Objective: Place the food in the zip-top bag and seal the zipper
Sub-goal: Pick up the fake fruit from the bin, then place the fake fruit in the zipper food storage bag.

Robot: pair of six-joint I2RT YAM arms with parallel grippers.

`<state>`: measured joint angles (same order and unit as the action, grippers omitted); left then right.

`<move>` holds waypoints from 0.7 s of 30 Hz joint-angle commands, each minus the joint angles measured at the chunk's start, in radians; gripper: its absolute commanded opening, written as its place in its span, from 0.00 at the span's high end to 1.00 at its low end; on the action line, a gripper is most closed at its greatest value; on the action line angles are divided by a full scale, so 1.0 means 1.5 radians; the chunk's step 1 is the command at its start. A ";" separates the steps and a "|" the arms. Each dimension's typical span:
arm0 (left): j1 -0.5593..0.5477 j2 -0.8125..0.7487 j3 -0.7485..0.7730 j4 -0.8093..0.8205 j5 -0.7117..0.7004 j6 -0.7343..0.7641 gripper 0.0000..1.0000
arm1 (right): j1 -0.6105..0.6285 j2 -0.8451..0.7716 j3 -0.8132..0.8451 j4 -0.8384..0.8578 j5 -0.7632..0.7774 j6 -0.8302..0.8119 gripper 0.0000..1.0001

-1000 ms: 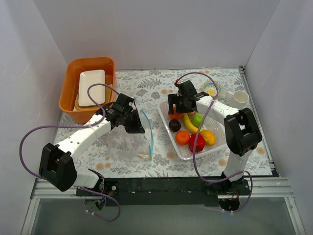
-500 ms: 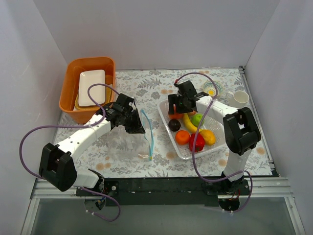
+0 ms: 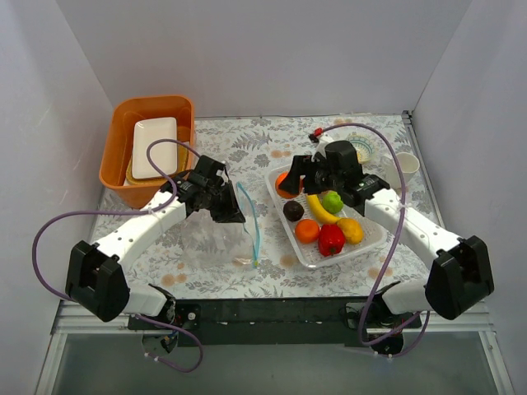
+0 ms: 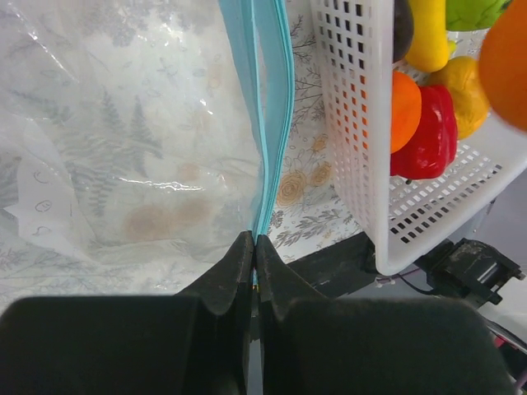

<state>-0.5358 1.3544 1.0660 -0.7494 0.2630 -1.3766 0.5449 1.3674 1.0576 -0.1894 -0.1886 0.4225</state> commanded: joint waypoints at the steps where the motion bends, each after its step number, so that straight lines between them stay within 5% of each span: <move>1: 0.004 -0.002 0.045 0.001 0.027 -0.004 1.00 | 0.050 -0.023 -0.039 0.104 -0.075 0.072 0.69; 21: 0.004 -0.007 0.090 -0.025 0.028 -0.009 1.00 | 0.168 0.047 -0.042 0.169 -0.028 0.104 0.75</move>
<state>-0.5270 1.3560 1.1465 -0.7898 0.2920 -1.3842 0.7750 1.4796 0.9928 0.0227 -0.2615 0.5732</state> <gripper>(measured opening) 0.015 0.795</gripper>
